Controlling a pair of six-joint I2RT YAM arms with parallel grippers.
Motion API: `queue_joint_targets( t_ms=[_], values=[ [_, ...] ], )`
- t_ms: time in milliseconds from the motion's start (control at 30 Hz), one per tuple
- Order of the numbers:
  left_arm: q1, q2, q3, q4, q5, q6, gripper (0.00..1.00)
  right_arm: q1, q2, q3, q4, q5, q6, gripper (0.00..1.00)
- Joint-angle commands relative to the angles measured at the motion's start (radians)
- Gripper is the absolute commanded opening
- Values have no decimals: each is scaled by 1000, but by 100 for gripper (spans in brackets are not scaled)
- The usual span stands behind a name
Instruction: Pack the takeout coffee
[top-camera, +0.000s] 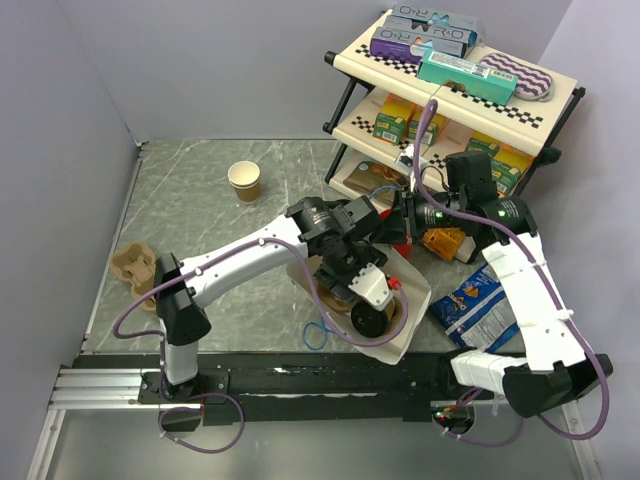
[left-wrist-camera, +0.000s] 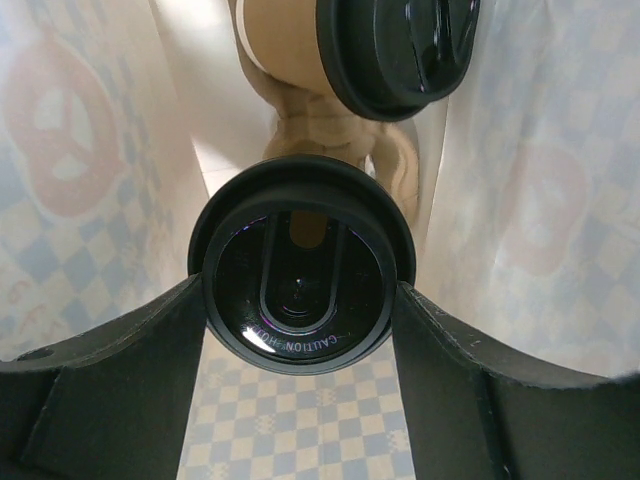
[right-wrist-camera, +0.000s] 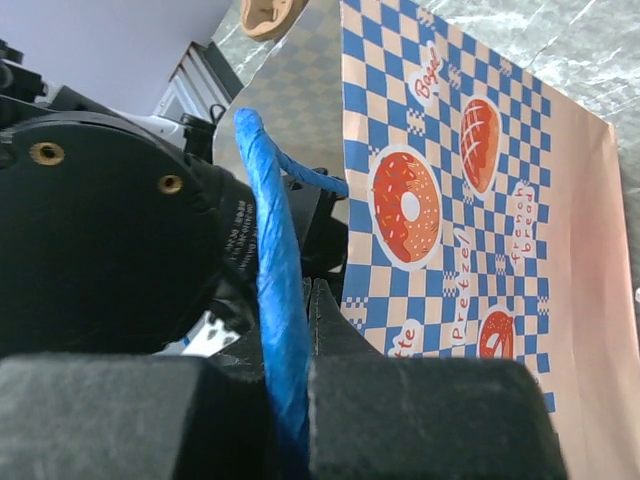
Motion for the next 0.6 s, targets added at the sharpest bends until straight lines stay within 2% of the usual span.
queue_joint_targets(
  t_ms=[0, 567],
  values=[
    [20, 16, 40, -10, 9, 50, 1, -30, 31, 47, 10, -61, -7, 0],
    [62, 24, -46, 44, 141, 145, 1, -73, 77, 54, 33, -113, 8, 0]
  ],
)
